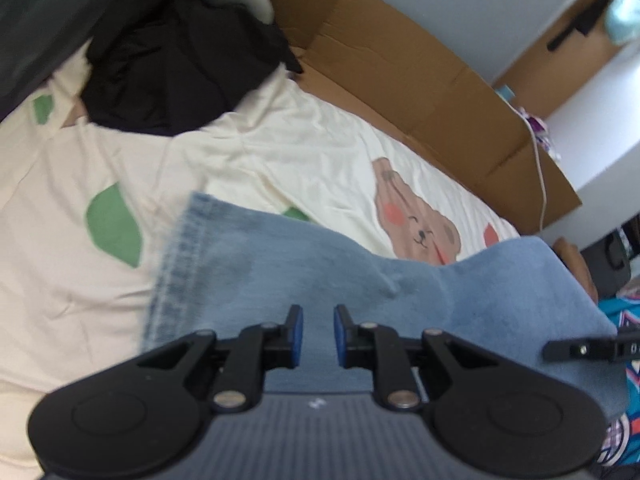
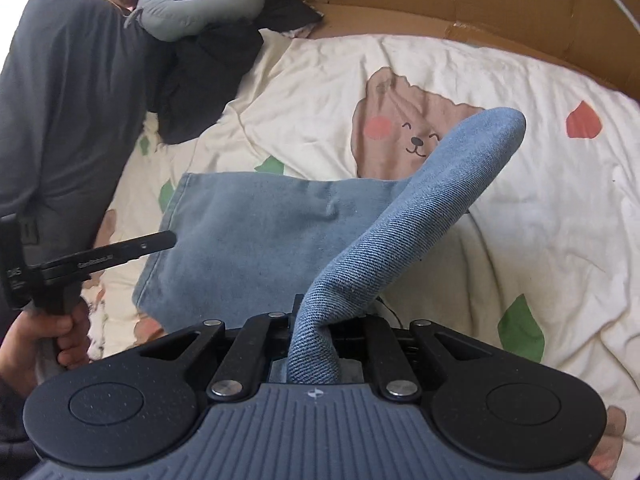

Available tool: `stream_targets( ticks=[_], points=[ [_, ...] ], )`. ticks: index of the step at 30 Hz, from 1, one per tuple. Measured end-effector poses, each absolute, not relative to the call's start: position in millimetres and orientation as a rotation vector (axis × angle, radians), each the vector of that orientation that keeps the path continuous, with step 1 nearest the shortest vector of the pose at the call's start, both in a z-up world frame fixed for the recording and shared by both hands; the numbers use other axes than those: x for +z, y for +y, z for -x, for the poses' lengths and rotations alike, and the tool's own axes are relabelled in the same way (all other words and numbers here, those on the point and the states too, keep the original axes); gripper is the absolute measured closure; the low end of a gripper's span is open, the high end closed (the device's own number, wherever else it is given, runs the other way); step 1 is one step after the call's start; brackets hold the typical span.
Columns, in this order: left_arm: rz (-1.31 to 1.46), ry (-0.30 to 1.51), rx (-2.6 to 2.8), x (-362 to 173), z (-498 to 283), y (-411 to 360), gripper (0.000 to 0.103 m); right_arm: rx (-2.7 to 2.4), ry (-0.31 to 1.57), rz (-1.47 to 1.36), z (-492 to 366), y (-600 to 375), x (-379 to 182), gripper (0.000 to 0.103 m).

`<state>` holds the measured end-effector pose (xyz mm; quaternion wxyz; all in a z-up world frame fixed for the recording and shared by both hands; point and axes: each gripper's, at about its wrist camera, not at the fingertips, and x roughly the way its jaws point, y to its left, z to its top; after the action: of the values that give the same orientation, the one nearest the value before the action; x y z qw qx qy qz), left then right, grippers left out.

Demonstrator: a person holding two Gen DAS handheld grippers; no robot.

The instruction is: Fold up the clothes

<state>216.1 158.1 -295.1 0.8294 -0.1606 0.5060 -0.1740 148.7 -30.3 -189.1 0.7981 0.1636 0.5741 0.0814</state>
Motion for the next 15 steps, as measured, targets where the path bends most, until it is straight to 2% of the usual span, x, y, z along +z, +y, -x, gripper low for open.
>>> stream_targets(
  ticks=[15],
  points=[
    [0.52,1.078,-0.255,-330.5,-201.1,213.5,0.085,0.083,1.188,-0.236,-159.9,60.9,-152.9,0.096]
  ],
)
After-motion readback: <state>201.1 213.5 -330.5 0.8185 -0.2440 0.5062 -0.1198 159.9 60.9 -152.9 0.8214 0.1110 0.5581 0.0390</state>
